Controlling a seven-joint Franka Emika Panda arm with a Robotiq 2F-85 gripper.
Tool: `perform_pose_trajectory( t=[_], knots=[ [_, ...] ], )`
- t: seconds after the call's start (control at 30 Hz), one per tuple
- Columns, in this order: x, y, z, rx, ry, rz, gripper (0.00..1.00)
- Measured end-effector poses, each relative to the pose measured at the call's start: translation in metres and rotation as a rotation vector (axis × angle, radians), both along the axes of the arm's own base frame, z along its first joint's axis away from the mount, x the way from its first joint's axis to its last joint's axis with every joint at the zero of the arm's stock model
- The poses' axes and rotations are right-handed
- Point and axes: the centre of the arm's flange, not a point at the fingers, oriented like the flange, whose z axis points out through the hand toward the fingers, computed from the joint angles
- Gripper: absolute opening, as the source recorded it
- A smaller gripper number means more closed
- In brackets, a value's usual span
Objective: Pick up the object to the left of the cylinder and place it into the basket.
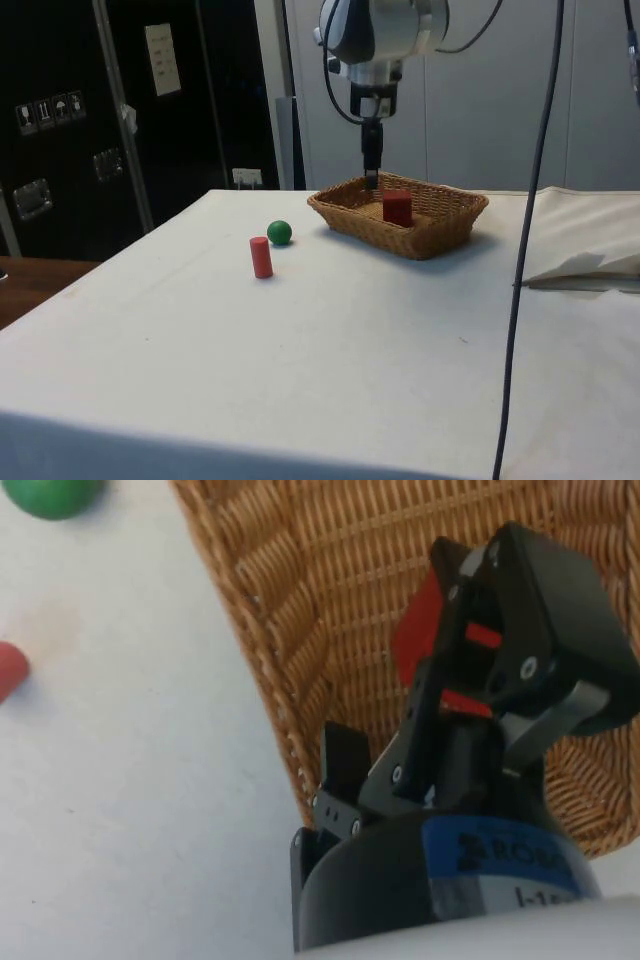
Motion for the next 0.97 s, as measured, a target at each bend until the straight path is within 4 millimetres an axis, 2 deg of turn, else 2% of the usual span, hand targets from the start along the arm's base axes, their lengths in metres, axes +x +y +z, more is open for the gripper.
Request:
perform_pose_trajectory(
  t=[0.43, 0.83, 0.97],
  knots=[
    [0.022, 0.011, 0.017, 0.008, -0.026, 0.028, 1.0],
    [0.047, 0.03, 0.036, 0.0, -0.037, 0.064, 1.0],
    [0.048, 0.032, 0.037, -0.001, -0.038, 0.064, 1.0]
  ],
)
